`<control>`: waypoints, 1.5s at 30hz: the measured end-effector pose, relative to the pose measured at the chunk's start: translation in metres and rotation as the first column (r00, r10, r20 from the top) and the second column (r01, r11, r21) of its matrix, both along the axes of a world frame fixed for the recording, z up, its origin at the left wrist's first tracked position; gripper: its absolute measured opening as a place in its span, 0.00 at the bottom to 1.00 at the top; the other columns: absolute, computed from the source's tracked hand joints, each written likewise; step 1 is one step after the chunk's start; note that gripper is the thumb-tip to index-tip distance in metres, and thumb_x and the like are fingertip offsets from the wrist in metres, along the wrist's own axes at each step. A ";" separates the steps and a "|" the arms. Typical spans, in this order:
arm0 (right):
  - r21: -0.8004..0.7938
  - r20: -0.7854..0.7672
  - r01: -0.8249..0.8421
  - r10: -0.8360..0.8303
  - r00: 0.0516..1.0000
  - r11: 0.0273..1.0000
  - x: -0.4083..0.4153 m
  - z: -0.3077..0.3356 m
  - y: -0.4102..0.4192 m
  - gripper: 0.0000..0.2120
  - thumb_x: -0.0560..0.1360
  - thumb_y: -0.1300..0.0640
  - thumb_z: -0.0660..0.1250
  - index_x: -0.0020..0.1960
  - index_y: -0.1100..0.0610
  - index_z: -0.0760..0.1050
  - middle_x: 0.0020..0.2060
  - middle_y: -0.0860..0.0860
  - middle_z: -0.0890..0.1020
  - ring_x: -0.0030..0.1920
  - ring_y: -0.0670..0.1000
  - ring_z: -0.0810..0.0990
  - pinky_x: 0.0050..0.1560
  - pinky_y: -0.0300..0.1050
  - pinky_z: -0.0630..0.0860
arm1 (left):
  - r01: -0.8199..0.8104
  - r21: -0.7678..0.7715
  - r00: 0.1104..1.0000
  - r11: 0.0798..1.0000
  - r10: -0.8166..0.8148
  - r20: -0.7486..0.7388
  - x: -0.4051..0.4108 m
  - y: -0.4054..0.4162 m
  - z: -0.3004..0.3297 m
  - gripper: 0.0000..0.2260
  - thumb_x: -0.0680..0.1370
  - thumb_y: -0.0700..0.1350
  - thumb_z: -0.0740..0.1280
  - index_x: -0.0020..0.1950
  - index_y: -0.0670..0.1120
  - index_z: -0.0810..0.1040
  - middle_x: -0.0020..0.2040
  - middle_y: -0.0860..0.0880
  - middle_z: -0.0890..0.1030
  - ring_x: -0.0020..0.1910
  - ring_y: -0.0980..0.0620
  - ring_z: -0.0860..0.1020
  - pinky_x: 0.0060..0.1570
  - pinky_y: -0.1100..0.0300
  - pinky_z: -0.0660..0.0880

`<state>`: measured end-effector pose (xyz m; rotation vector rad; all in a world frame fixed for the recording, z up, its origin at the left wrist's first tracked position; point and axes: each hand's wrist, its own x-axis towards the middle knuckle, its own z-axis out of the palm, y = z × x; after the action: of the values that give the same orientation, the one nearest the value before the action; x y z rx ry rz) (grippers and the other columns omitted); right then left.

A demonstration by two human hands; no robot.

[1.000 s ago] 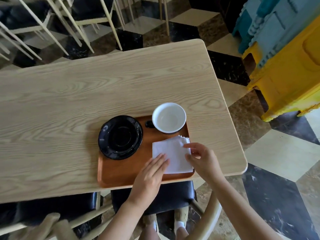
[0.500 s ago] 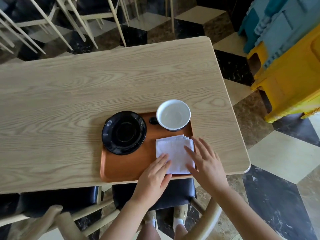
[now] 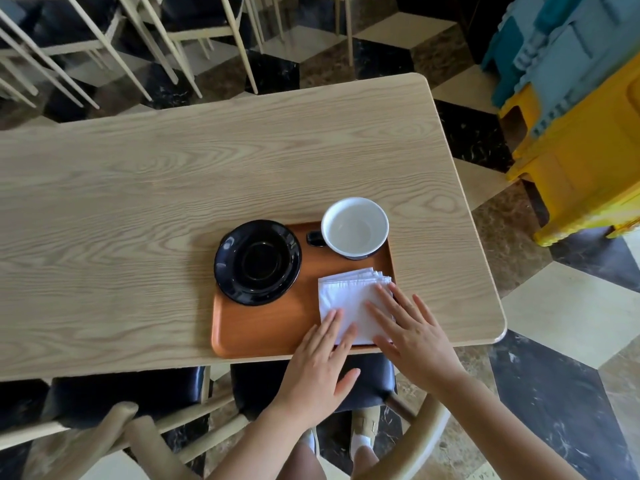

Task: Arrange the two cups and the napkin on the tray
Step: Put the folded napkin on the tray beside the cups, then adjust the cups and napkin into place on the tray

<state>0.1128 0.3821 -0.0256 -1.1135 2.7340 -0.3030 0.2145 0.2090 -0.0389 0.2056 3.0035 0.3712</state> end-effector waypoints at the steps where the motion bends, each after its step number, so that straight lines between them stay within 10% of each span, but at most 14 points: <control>1: -0.002 -0.012 0.017 -0.017 1.000 1.000 0.002 0.001 -0.002 0.24 0.74 0.48 0.52 0.67 0.54 0.69 0.70 0.55 0.67 0.70 0.58 0.61 0.65 0.62 0.62 | 0.006 -0.008 1.000 1.000 -0.006 0.004 0.000 -0.001 0.001 0.26 0.78 0.55 0.55 0.74 0.47 0.59 0.75 0.41 0.58 0.74 0.45 0.54 0.69 0.46 0.59; 12: -0.289 -0.111 0.003 -0.037 0.993 0.957 0.002 0.015 -0.096 0.20 0.67 0.60 0.73 0.59 0.59 0.76 0.59 0.60 0.78 0.60 0.60 0.76 0.59 0.59 0.73 | -0.148 0.203 0.925 0.968 0.209 -0.318 -0.016 -0.084 0.038 0.13 0.77 0.41 0.61 0.57 0.39 0.79 0.56 0.44 0.81 0.61 0.48 0.76 0.64 0.49 0.70; 45: -0.224 -0.107 -0.068 0.044 0.993 0.972 0.038 -0.005 -0.147 0.17 0.66 0.56 0.75 0.53 0.61 0.80 0.54 0.61 0.82 0.60 0.60 0.77 0.56 0.57 0.76 | -0.126 0.159 0.961 0.979 0.160 -0.227 0.025 -0.152 0.008 0.12 0.70 0.40 0.74 0.51 0.39 0.82 0.55 0.40 0.82 0.57 0.46 0.79 0.59 0.49 0.74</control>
<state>0.1506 0.2353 -0.0301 -1.2937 2.8040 -0.5802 0.2391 0.0571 -0.0306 0.0461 3.2410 0.6194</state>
